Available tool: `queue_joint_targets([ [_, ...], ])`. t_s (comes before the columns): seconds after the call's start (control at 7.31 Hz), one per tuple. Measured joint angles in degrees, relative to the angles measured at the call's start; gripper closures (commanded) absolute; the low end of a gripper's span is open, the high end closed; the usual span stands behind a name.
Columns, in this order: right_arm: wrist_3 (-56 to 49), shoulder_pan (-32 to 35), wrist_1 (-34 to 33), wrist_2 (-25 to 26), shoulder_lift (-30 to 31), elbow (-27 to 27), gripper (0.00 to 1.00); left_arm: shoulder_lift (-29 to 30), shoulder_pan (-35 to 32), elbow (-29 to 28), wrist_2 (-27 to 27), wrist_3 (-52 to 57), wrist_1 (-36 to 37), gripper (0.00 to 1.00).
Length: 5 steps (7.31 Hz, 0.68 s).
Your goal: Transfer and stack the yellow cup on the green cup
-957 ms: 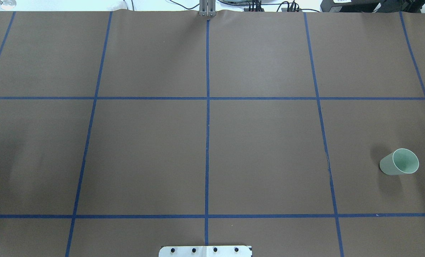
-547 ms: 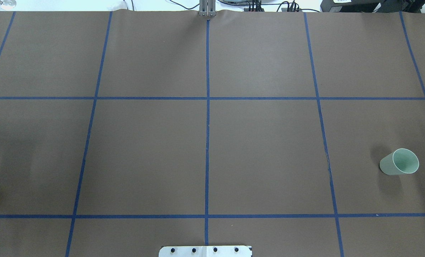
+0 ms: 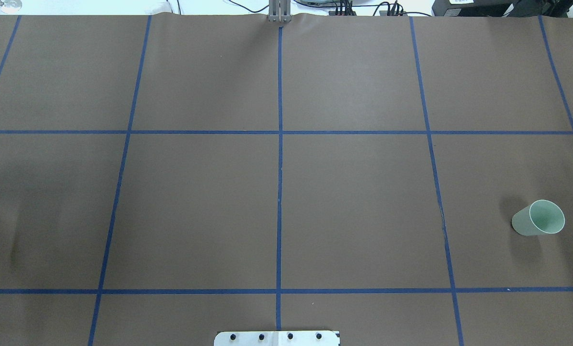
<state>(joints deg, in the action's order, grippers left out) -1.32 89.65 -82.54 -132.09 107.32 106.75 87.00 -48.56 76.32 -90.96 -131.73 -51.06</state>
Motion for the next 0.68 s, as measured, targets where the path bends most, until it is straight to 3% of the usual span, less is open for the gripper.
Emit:
queue_joint_targets([
  [0.68, 0.2, 0.0, 0.01, 0.09, -2.15, 0.26, 0.0, 0.17, -0.4, 1.73, 27.15, 5.0, -15.77, 1.0],
])
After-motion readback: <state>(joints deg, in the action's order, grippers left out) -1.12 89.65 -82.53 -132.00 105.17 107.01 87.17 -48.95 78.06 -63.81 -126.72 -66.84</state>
